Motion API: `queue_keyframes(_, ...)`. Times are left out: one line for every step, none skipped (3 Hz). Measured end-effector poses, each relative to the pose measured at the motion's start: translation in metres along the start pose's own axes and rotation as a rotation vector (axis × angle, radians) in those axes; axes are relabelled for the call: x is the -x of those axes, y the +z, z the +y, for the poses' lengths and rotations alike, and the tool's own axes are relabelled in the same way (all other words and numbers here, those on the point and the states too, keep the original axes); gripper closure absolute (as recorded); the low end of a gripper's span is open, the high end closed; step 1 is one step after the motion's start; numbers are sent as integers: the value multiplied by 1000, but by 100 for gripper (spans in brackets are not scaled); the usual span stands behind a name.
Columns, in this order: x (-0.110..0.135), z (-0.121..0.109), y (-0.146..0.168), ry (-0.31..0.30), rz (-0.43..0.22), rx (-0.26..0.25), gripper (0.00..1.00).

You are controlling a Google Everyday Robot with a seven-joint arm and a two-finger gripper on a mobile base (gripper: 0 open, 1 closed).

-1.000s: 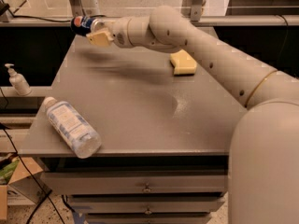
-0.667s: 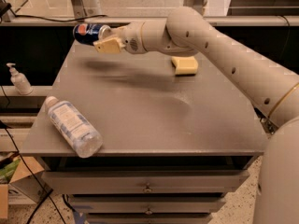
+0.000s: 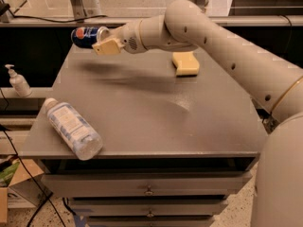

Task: Move pepsi can near blue plastic bottle

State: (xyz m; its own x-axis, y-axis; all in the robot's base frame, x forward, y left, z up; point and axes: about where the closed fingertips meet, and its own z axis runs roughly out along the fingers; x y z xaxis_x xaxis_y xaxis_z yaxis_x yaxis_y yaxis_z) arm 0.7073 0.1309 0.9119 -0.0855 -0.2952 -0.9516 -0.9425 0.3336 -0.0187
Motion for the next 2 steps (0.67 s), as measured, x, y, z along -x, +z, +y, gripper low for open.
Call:
queue_keyframes(-8,20,-13,-6,69,40,100)
queue_keyframes(-20,45,-30,-16,125,86,100)
